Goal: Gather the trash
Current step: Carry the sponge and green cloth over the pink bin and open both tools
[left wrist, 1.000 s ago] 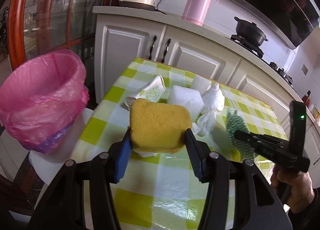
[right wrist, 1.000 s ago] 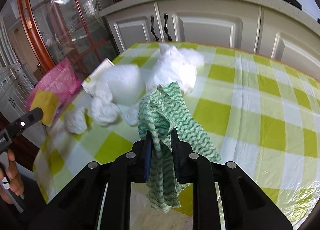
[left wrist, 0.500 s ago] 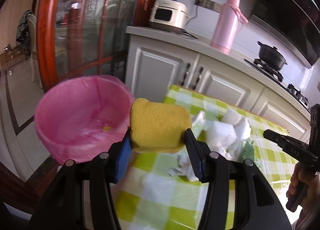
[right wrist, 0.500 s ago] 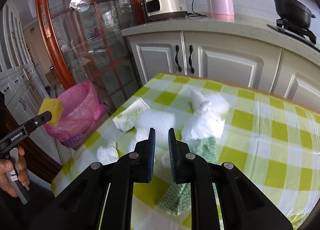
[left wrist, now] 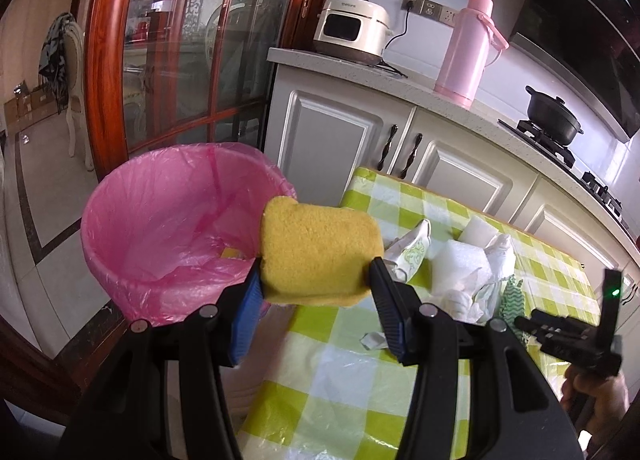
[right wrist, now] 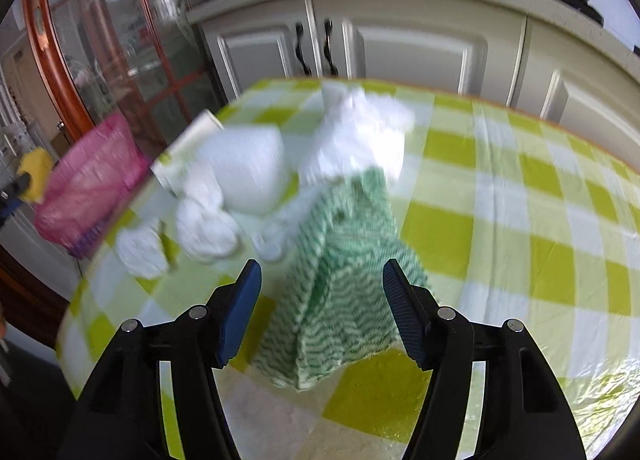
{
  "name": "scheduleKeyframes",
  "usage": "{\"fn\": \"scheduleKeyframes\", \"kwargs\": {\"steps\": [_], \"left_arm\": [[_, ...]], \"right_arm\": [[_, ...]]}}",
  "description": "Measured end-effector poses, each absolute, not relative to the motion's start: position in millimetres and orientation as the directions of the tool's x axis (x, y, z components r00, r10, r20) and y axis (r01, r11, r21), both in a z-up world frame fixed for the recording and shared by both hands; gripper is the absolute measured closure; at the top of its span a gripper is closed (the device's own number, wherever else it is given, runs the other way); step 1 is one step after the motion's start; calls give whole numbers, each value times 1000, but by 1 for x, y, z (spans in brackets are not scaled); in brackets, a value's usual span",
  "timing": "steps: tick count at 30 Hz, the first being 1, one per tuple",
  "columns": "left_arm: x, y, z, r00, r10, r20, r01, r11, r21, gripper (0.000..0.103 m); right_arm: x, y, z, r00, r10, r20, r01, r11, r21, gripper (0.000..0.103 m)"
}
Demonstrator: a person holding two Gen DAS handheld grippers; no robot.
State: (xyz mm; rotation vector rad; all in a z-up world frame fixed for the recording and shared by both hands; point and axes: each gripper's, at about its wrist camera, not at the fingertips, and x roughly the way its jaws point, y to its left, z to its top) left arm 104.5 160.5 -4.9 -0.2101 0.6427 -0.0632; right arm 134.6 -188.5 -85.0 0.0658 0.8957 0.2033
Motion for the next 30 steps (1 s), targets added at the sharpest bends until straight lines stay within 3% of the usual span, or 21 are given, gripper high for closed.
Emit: {"fn": "scheduleKeyframes", "kwargs": {"steps": [1, 3, 6, 21, 30], "left_arm": [[104, 162, -5, 799, -121, -589, -10, 977, -214, 52], [104, 164, -6, 798, -118, -591, -14, 977, -213, 52], [104, 167, -7, 797, -111, -594, -22, 977, -213, 52], [102, 205, 5, 816, -32, -577, -103, 975, -199, 52], [113, 241, 22, 832, 43, -553, -162, 973, -167, 52]], "right_arm": [[137, -189, -93, 594, 200, -780, -144, 979, 141, 50], [140, -190, -104, 574, 201, -794, -144, 979, 144, 82], [135, -191, -103, 585, 205, -785, -152, 978, 143, 94], [142, -149, -7, 688, 342, -640, -298, 937, 181, 95], [184, -48, 39, 648, 508, -567, -504, 845, 180, 94]]}}
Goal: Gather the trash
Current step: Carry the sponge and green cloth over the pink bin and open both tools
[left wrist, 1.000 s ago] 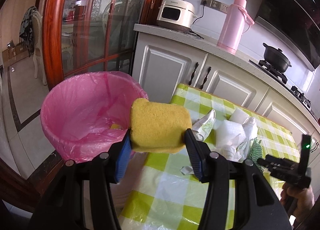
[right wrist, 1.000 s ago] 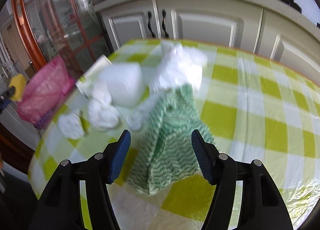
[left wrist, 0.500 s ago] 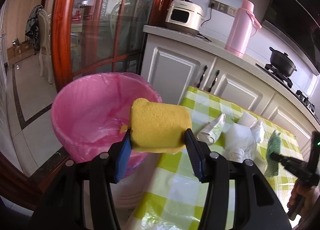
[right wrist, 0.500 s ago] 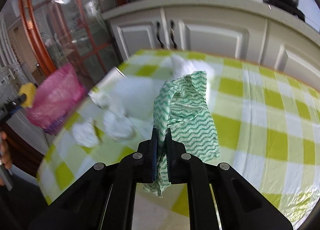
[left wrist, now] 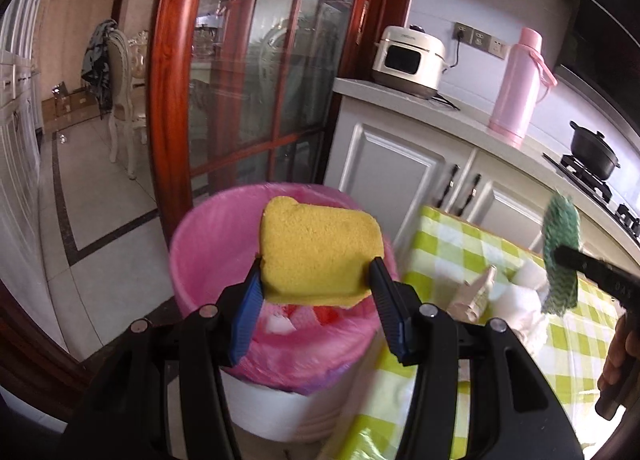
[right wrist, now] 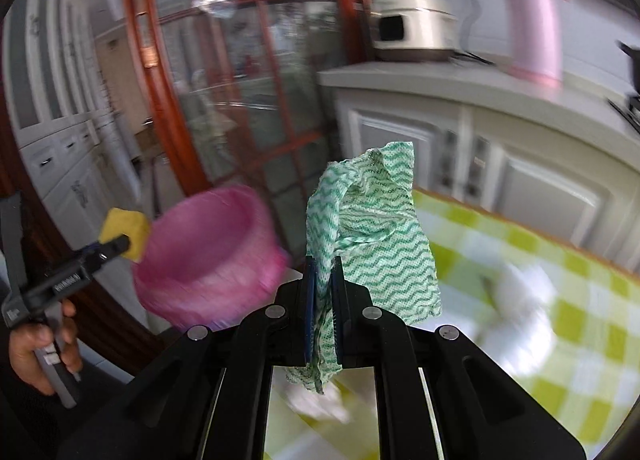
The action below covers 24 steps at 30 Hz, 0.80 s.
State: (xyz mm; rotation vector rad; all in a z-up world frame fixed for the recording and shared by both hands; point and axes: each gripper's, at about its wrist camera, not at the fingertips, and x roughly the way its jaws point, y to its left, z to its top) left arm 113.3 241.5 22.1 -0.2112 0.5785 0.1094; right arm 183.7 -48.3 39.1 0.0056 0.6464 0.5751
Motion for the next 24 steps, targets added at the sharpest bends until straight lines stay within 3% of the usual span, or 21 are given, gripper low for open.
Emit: {"fn": "scheduleKeyframes", "kwargs": {"steps": [10, 24], "left_arm": [[127, 279, 28, 824, 112, -556, -230, 962, -147, 52], [144, 301, 26, 814, 118, -568, -251, 954, -162, 48]], "right_arm": [[225, 64, 46, 531, 638, -557, -660, 724, 200, 94], [259, 134, 28, 452, 642, -620, -709, 680, 187, 91]]}}
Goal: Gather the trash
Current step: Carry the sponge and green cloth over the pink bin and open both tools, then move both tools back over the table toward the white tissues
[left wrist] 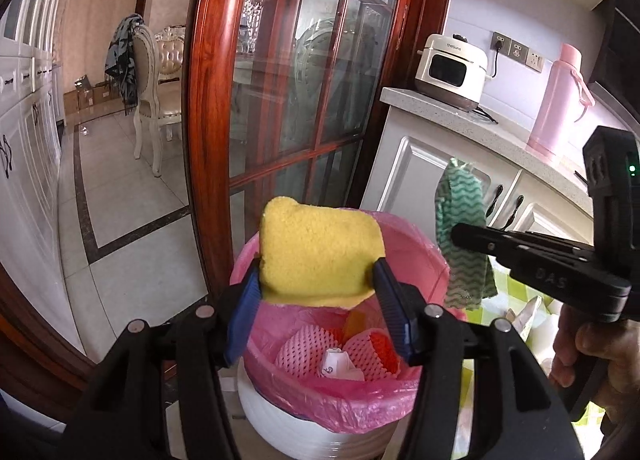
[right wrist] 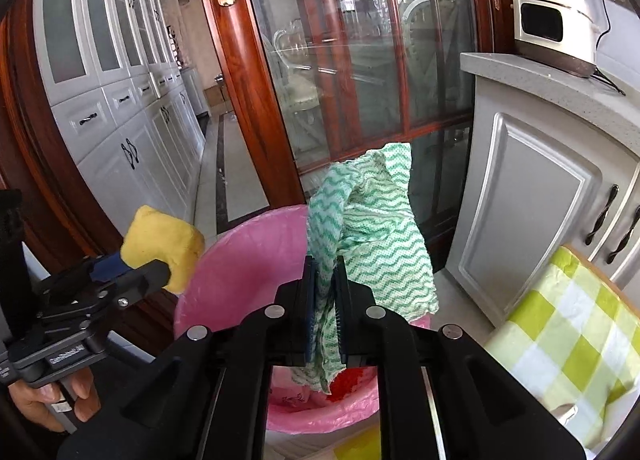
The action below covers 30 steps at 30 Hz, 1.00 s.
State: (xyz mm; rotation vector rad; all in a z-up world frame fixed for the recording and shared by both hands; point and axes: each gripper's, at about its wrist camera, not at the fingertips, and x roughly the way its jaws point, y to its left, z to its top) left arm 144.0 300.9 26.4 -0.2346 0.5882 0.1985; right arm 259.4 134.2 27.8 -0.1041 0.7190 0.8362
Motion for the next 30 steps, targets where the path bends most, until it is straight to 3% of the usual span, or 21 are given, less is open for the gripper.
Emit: {"fn": "scheduleKeyframes", "kwargs": {"steps": [2, 4, 6, 16, 30], "left_arm": [[145, 301, 26, 812, 119, -571, -251, 955, -157, 46], [145, 301, 25, 812, 116, -572, -249, 955, -160, 44], [145, 300, 25, 812, 114, -572, -248, 955, -162, 44], [133, 290, 27, 820, 108, -562, -241, 956, -168, 41], [115, 208, 21, 831, -1, -556, -112, 979, -170, 40]], "right_arm": [[260, 134, 28, 461, 636, -619, -706, 685, 178, 89], [264, 132, 28, 469, 632, -617, -701, 692, 175, 77], [267, 129, 26, 475, 629, -615, -695, 698, 176, 53], [257, 92, 29, 541, 602, -587, -659, 737, 148, 52], [197, -83, 23, 719, 440, -538, -441, 887, 137, 43]]}}
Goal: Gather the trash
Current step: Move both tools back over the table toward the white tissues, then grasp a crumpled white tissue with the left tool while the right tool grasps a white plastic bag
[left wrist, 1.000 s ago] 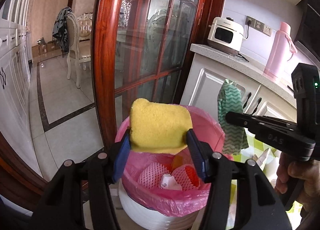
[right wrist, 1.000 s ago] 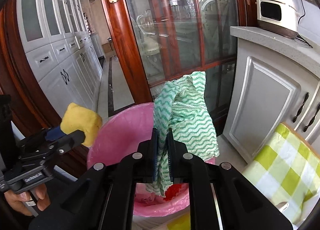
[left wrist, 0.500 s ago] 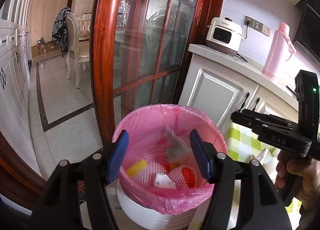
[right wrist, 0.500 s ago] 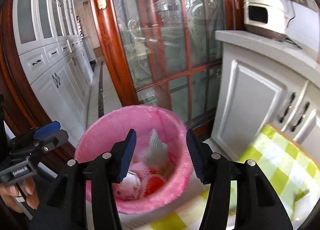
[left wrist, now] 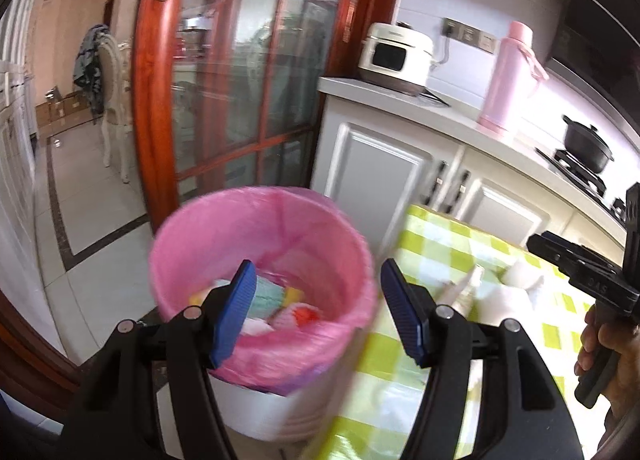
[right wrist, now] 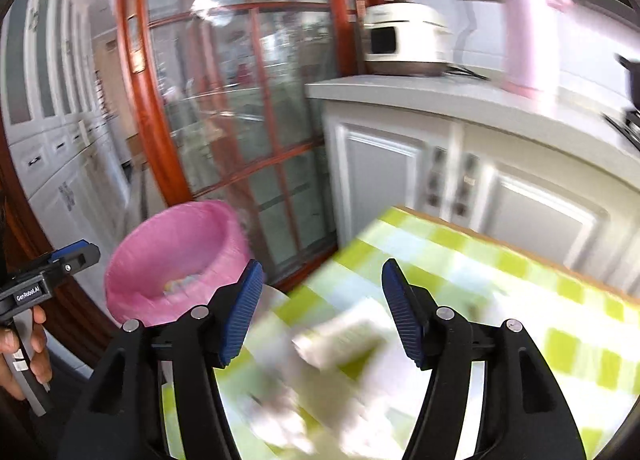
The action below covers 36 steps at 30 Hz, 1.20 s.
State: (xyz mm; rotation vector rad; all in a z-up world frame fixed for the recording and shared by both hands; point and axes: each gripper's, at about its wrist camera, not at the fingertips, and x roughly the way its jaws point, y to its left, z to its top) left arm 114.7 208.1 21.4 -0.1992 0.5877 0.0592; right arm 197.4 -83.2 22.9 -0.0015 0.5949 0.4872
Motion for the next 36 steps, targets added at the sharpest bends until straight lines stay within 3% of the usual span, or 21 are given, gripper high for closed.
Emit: {"fn": "scheduleKeyframes", "kwargs": {"steps": [14, 30, 36], "left_arm": [[121, 102, -12, 756, -122, -643, 33, 988, -149, 41], [147, 48, -49, 679, -151, -719, 80, 988, -132, 41], [156, 42, -65, 645, -167, -746, 89, 986, -143, 46]], "right_arm": [[138, -208, -18, 753, 260, -604, -250, 963, 102, 39], [145, -235, -50, 702, 274, -657, -216, 961, 169, 28], [164, -234, -55, 685, 264, -679, -200, 964, 174, 28]]}}
